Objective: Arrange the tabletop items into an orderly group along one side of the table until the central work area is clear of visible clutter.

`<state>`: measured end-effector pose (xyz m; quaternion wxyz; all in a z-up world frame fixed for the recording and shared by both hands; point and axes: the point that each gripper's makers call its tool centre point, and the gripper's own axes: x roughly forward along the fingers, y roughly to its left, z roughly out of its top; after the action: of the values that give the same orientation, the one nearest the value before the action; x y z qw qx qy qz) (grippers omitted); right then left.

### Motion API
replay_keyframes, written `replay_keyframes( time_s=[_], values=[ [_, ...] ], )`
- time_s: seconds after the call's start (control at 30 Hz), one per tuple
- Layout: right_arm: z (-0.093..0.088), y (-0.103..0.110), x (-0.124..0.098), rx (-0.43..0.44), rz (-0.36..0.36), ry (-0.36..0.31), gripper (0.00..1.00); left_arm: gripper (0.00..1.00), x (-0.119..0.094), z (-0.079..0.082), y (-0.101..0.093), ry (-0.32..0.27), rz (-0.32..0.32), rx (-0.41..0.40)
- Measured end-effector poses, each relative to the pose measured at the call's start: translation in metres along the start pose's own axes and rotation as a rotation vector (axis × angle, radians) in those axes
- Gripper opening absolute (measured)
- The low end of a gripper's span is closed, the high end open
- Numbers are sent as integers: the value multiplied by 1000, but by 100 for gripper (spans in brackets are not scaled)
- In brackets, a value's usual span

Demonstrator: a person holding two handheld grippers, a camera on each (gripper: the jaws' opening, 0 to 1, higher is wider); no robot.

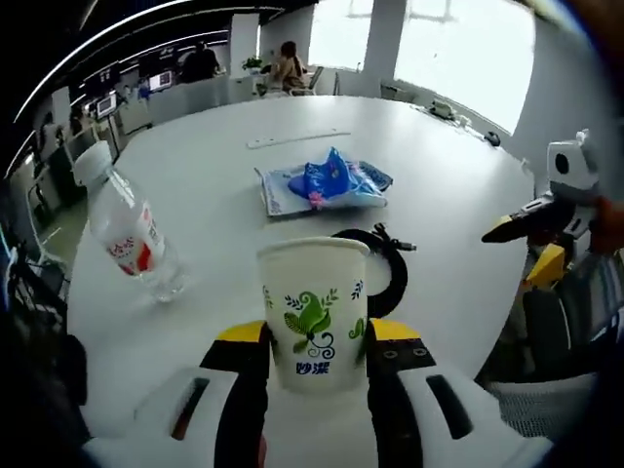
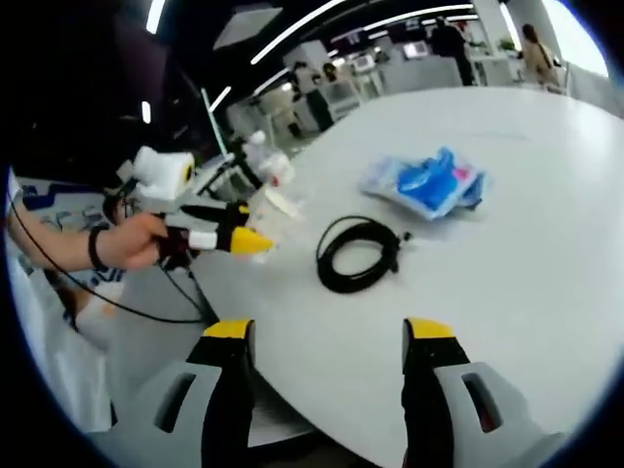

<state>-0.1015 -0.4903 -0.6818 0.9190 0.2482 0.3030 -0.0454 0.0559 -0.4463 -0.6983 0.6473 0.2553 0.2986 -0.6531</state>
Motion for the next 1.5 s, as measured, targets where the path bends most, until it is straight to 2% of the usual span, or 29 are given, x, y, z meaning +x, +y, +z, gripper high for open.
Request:
replay_keyframes(
  time_s=[0.27, 0.43, 0.63, 0.7, 0.73, 0.87, 1.17, 1.37, 1.5],
  values=[
    [11, 24, 11, -27, 64, -9, 57, 38, -3, -13, -23, 22, -39, 87],
    [14, 35, 17, -26, 91, -16, 55, 38, -3, -17, -44, 29, -72, 186],
    [19, 50, 25, -22, 127, -19, 54, 38, -1, -22, -67, 33, -103, 242],
    [19, 57, 27, -23, 143, -17, 54, 38, 0, -21, -75, 33, -110, 305],
    [19, 60, 28, -19, 156, -18, 53, 38, 0, -21, -80, 32, -109, 361],
    [14, 70, 31, -28, 181, -2, 51, 38, -1, -22, -100, 22, -136, 440],
    [-1, 74, 29, -14, 193, 17, 44, 38, -2, -21, -119, 3, -178, 471],
    [-4, 75, 28, 4, 201, 10, 38, 38, -3, -18, -126, -9, -183, 528],
    [-3, 78, 27, 9, 208, -2, 30, 38, -5, -18, -132, -15, -196, 562]
  ],
)
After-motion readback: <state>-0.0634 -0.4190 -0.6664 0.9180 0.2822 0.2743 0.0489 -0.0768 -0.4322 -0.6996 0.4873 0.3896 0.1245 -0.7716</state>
